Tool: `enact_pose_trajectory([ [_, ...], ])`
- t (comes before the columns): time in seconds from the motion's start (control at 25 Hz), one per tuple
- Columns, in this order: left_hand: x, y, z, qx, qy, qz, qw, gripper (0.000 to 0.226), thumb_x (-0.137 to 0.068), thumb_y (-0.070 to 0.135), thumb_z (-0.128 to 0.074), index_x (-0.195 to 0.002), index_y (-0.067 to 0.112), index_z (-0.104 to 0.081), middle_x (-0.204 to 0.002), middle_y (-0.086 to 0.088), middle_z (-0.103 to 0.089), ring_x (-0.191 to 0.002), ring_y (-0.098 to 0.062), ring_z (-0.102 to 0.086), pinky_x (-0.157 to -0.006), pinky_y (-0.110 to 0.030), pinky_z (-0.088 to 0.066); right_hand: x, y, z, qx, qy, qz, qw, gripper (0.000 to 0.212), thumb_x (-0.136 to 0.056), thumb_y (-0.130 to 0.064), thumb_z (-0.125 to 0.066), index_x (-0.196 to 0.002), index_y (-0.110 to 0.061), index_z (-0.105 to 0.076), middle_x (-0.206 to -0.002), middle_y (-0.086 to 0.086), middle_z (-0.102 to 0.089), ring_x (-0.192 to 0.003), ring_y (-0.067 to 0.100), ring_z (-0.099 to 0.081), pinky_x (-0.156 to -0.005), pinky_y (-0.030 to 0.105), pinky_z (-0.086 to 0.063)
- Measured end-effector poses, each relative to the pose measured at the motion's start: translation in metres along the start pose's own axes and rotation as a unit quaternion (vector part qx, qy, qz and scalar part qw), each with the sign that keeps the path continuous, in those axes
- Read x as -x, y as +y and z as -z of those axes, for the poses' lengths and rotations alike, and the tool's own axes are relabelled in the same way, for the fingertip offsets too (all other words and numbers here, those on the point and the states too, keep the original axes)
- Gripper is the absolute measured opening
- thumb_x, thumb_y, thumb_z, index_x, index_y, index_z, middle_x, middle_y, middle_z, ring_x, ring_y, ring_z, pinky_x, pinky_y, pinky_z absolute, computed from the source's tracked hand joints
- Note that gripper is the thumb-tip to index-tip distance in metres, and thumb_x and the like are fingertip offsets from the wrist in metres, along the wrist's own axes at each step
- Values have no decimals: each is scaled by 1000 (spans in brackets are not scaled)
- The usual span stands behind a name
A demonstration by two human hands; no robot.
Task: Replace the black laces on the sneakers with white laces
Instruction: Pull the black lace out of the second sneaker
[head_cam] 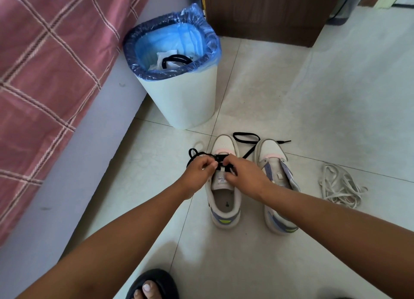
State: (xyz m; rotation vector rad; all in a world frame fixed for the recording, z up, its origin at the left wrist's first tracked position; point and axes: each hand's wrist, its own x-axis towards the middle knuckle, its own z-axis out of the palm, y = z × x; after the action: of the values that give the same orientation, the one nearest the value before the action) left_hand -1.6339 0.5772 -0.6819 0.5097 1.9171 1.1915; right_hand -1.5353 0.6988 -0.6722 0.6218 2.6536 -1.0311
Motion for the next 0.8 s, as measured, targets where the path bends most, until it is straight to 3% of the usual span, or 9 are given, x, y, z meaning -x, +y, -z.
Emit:
enact_pose_trajectory([
  [0.16, 3, -2, 1, 85, -17, 44, 995, 24, -99, 9, -44, -78, 17, -50, -67, 5, -43, -54, 2, -39, -55, -13, -34, -10, -4, -5, 29, 33, 7, 999, 29, -90, -33, -57, -116, -21, -59, -112, 5, -44, -112, 21, -39, -89, 32, -39],
  [0.36, 4, 2, -3, 66, 6, 34, 997, 22, -98, 9, -47, -79, 17, -52, -70, 5, -48, -52, 7, -45, -54, -6, -35, -17, -8, -10, 147, 64, 30, 987, 27, -92, -25, -49, -115, -15, -59, -118, 10, -45, -110, 29, -41, -84, 36, -37],
  [0.52, 6, 10, -15, 11, 39, 14, 999, 12, -93, 0, -50, -91, 11, -56, -82, 9, -54, -72, 6, -51, -67, -2, -40, -18, 1, -17, 116, 146, 16, 982, 18, -83, -12, -60, -100, -5, -64, -107, 16, -54, -98, 35, -50, -77, 42, -40],
  [0.6, 8, 16, -21, -30, 40, -6, 999, 15, -92, -2, -48, -102, 4, -57, -84, 13, -51, -77, 5, -50, -69, 1, -38, -19, 11, -20, 196, 252, 103, 942, 17, -70, -6, -70, -85, -6, -62, -89, 12, -59, -80, 32, -56, -69, 41, -45],
  [0.72, 10, 21, -23, -95, 25, -38, 994, 13, -92, 4, -50, -100, 10, -56, -86, 9, -47, -76, 3, -48, -67, 2, -36, -17, 26, -14, 350, 317, 321, 821, 12, -80, -1, -46, -83, -12, -49, -78, 5, -58, -68, 23, -50, -69, 37, -39],
  [0.8, 9, 19, -23, -120, 12, -34, 992, 10, -91, 11, -54, -97, 18, -56, -94, 4, -47, -82, 0, -49, -69, 2, -35, -17, 33, -7, 373, 329, 366, 787, 15, -85, 0, -37, -82, -13, -46, -71, 3, -55, -61, 21, -50, -66, 35, -38],
])
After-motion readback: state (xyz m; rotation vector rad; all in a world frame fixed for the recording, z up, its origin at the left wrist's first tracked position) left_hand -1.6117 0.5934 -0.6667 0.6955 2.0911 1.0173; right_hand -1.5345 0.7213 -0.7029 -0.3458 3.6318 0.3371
